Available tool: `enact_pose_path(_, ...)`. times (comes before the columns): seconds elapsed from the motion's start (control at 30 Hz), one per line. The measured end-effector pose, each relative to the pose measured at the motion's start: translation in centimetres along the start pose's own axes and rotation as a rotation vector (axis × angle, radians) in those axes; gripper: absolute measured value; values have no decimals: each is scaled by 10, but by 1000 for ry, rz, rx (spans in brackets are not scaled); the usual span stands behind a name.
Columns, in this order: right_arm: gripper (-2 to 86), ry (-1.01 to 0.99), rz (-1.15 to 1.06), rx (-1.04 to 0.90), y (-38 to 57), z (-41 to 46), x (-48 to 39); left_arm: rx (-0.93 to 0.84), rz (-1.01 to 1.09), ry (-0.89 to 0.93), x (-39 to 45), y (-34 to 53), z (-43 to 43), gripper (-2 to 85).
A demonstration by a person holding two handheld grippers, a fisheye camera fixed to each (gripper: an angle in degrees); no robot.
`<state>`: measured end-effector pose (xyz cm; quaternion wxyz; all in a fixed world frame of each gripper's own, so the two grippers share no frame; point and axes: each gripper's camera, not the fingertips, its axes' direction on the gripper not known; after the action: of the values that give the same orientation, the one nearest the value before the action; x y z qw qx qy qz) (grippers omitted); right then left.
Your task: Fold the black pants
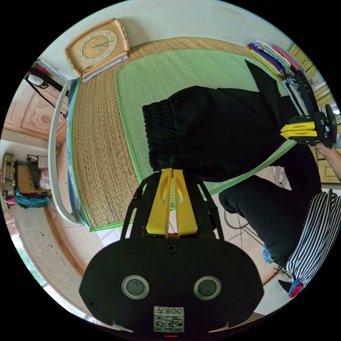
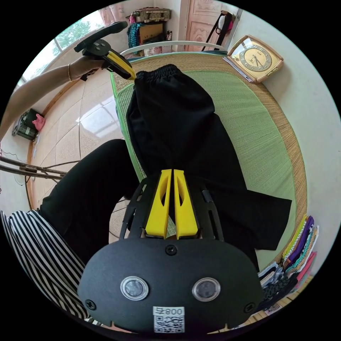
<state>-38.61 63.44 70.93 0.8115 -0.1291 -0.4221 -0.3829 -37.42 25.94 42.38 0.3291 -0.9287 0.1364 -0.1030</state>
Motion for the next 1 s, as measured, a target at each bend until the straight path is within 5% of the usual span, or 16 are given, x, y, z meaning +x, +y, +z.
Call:
enact_pose_path(0.47, 7, -31, -18, -60, 5, 1, -29, -45, -114, 13, -64, 59, 69, -1)
enact_pose_path(0.73, 7, -28, -9, -35, 8, -31, -34, 327, -214, 235, -73, 107, 65, -1)
enact_pose_path(1.0, 8, -54, 0, -9, 15, -67, -36, 211, -131, 339, -52, 97, 142, -1)
